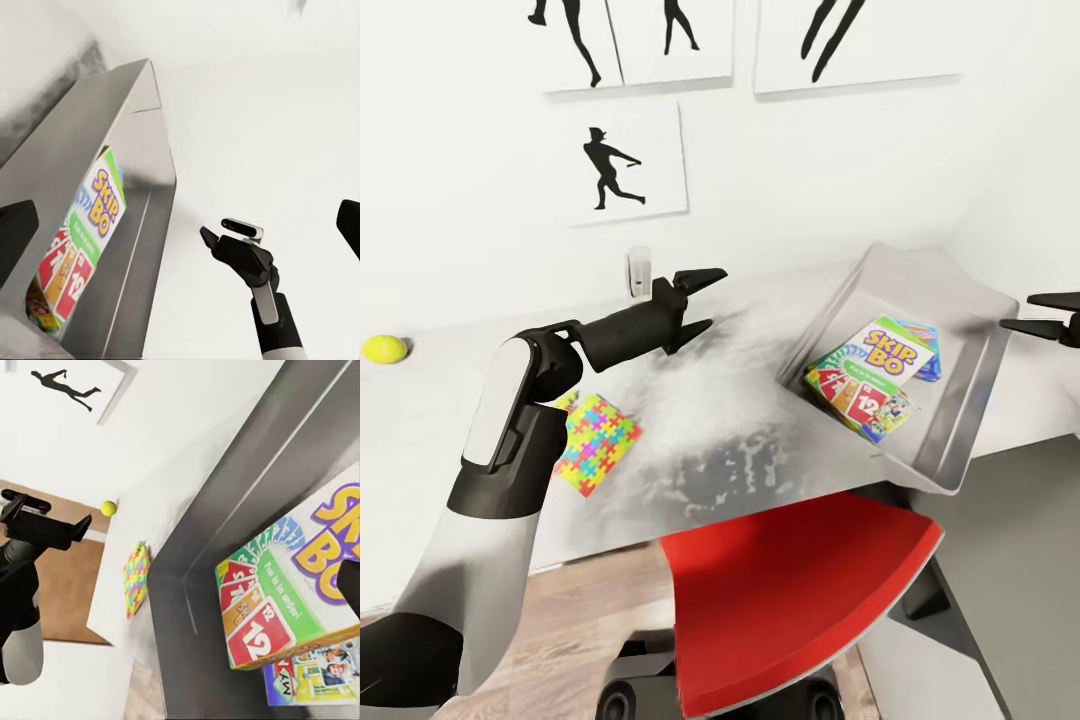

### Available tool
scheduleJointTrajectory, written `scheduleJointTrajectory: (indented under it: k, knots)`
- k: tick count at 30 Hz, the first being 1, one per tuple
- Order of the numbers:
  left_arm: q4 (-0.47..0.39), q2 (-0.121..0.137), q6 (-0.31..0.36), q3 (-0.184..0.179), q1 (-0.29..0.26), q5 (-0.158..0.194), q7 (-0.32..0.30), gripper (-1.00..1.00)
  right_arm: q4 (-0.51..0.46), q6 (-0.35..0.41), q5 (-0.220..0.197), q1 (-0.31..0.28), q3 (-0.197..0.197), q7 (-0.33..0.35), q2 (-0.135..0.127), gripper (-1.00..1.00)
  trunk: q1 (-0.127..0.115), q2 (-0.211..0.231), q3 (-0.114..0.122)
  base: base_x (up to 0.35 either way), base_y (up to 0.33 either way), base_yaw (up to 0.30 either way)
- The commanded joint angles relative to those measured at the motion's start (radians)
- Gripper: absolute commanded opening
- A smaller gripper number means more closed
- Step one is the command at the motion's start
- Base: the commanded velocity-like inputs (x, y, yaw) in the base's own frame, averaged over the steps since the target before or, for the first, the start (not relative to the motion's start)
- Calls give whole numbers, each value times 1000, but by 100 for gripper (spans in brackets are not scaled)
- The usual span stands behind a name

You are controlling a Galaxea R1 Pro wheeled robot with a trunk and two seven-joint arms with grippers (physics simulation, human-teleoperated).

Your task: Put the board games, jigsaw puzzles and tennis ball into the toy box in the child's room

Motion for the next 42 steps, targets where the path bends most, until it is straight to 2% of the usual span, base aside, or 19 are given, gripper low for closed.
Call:
scheduleJointTrajectory:
  k: [1, 10, 19, 30, 42]
  knots:
    - [-1, 0, 0, 1, -1, 10, 10, 100, 0, 10, -4, -2, 7, 4, -1, 100, 0, -2, -2, -198, 141, 0]
    - [-1, 3, 0, 1, -1, 10, 8, 100, -1, 11, -2, -2, 9, -16, -1, 100, 0, -2, -2, -193, 191, 0]
    - [-1, 6, 0, 1, -1, 9, 4, 100, -29, 12, -2, -2, 11, -66, -1, 100, 0, -2, -2, -130, 195, 5]
    - [-1, 8, 0, 0, -1, 9, 3, 100, -49, 17, -1, -1, 12, -128, 5, 100, 0, -2, 0, -36, 57, 138]
    - [-1, 10, 0, 0, 0, 9, 3, 100, -54, 26, -1, -1, 10, -165, 4, 100, 0, -2, 12, -7, 11, 146]
